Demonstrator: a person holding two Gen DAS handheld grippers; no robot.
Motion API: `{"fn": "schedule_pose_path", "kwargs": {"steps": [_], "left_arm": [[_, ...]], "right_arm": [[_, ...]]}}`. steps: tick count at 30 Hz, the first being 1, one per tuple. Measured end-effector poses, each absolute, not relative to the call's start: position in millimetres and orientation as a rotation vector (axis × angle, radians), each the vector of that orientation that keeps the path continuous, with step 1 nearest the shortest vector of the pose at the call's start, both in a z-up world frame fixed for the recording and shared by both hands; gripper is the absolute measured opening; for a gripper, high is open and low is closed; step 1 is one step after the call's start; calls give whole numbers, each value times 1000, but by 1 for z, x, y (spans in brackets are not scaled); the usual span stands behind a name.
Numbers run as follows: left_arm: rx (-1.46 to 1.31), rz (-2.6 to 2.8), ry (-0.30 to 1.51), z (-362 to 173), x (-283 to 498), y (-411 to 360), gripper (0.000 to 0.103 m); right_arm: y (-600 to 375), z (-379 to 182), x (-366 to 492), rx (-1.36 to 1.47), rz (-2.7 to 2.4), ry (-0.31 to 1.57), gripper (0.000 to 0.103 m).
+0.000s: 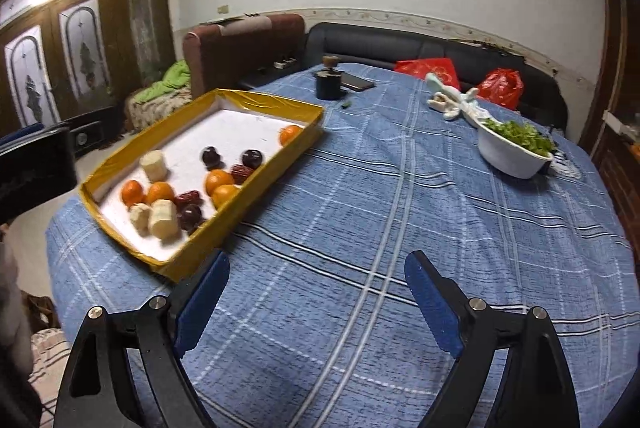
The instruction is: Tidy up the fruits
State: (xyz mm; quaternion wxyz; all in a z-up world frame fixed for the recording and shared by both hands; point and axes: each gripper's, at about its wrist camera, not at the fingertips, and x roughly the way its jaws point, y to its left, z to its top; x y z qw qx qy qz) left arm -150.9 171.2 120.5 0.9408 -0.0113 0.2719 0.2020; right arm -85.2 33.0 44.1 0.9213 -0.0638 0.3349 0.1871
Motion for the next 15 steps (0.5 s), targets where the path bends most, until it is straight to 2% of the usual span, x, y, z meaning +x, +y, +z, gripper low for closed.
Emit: {"fn": "schedule_pose_path", "kwargs": {"steps": [15], "left_arm": [[-44,379,614,107,-143,178,103]], "right_arm": [[44,34,-82,-187,350,729,93]]}}
